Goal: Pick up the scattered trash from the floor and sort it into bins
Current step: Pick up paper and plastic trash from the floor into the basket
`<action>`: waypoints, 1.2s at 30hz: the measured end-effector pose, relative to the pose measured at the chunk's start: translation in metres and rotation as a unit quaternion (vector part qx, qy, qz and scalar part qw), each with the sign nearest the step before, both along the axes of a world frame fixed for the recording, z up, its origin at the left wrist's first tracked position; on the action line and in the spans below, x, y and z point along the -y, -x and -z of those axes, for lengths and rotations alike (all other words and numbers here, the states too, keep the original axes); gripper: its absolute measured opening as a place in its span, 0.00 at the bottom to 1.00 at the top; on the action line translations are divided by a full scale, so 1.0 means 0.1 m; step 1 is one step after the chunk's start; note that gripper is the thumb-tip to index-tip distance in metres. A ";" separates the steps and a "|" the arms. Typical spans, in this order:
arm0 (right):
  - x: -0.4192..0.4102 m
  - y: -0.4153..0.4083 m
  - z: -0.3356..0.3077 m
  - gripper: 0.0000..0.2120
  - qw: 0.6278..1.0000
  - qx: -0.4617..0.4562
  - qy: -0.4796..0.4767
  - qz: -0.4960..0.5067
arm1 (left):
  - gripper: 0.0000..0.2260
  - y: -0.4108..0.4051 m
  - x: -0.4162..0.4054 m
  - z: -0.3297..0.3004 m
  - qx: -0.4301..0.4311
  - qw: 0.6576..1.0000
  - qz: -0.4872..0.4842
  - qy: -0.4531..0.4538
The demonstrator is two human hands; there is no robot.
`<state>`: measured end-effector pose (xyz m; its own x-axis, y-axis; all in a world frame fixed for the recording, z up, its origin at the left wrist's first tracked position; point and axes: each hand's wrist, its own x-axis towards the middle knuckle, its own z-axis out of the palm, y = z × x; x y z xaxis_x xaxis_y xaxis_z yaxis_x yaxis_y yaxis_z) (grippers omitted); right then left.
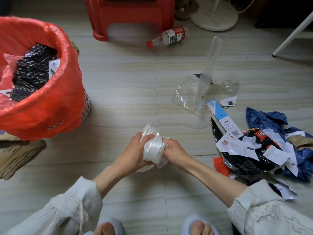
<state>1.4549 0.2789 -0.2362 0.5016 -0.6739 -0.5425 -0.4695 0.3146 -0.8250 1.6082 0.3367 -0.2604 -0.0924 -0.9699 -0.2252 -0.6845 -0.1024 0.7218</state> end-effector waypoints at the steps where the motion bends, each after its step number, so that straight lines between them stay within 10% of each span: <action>1: 0.00 -0.02 -0.02 0.11 1.000 0.009 -0.008 0.000 | 0.31 -0.01 -0.01 0.00 -0.011 1.000 -0.018 0.003; 10: 0.09 -0.16 -0.26 0.20 0.994 0.077 -0.005 0.074 | 0.05 -0.14 -0.02 -0.09 0.001 0.990 -0.131 0.060; 18: 0.05 -0.13 -0.26 0.30 0.998 0.019 0.055 -0.021 | 0.16 -0.25 0.02 -0.17 0.155 0.976 -0.053 0.146; 27: 0.12 -0.23 -0.46 0.09 0.994 0.103 0.034 -0.001 | 0.07 -0.15 0.19 -0.45 0.124 0.965 -0.005 0.232; 36: 0.20 -0.41 -0.65 0.17 0.989 0.093 0.088 0.077 | 0.18 -0.15 0.31 -0.63 0.105 0.949 -0.074 0.287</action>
